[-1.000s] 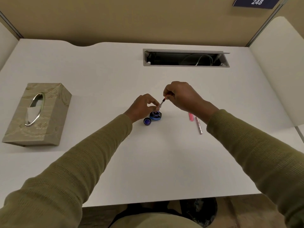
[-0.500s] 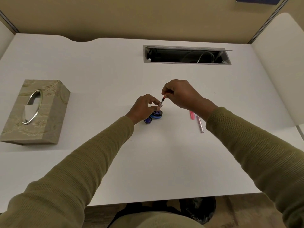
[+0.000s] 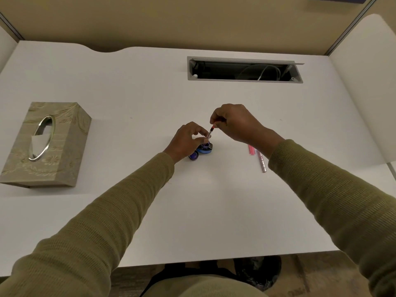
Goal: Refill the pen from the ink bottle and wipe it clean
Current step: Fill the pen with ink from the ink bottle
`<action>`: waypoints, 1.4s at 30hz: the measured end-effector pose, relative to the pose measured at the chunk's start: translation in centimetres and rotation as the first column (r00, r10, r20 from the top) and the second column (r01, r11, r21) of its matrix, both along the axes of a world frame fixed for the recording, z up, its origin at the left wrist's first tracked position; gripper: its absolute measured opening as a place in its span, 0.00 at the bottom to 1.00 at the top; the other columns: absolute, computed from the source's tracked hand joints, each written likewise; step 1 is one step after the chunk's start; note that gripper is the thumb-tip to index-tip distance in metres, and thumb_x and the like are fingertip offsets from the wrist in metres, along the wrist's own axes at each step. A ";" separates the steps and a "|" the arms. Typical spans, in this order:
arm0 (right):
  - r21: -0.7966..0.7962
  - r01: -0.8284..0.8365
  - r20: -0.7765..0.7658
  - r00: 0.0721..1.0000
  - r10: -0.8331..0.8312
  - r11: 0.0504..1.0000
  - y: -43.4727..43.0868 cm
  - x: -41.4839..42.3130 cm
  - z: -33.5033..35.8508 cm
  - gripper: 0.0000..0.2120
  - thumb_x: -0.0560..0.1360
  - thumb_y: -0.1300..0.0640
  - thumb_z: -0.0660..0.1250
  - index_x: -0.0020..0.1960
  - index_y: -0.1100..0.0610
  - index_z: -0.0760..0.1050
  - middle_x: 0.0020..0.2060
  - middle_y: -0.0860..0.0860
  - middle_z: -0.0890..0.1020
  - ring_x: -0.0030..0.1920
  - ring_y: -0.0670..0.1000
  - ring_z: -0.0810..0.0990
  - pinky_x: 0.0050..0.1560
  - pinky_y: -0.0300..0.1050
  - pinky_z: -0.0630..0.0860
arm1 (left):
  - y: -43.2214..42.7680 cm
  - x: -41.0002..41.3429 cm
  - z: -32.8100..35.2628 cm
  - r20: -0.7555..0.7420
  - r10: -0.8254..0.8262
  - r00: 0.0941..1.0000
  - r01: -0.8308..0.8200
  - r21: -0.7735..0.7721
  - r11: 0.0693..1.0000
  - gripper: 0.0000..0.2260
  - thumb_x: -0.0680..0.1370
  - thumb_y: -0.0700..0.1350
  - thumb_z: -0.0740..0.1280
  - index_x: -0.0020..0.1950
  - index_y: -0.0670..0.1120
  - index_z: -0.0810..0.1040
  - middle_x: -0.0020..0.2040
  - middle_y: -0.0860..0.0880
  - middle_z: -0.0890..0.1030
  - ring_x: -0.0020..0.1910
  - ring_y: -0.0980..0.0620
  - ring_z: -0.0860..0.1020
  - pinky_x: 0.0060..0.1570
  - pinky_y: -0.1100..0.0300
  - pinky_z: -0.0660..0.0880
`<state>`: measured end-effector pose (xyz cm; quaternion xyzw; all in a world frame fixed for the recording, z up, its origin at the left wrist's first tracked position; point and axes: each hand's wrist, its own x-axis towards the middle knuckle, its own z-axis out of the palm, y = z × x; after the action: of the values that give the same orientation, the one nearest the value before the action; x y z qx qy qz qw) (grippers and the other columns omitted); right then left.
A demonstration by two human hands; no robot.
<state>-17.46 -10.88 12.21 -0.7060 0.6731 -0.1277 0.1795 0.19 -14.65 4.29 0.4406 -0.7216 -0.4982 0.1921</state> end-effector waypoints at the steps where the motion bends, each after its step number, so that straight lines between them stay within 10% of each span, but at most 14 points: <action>1: -0.006 0.001 0.006 1.000 -0.001 1.000 0.0 0.0 0.0 0.08 0.78 0.63 0.67 0.54 0.59 0.82 0.48 0.54 0.84 0.46 0.49 0.80 0.49 0.44 0.77 | 0.1 0.0 0.1 -0.005 0.000 1.000 0.000 -0.001 1.000 0.06 0.75 0.43 0.73 0.46 0.55 0.81 0.55 0.52 0.80 0.58 0.49 0.74 0.60 0.54 0.70; 42: -0.031 0.011 -0.023 1.000 -0.012 0.999 1.4 0.8 -0.3 0.03 0.77 0.59 0.68 0.50 0.57 0.79 0.44 0.52 0.83 0.45 0.53 0.79 0.42 0.44 0.70 | 0.7 0.3 -1.3 -0.002 0.060 0.998 -0.060 -0.012 0.998 0.04 0.74 0.45 0.74 0.46 0.53 0.83 0.54 0.53 0.79 0.58 0.49 0.74 0.63 0.49 0.71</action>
<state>-16.70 -9.51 11.95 -0.7062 0.6771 -0.1307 0.1601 0.49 -13.92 2.96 0.4605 -0.7108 -0.4883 0.2102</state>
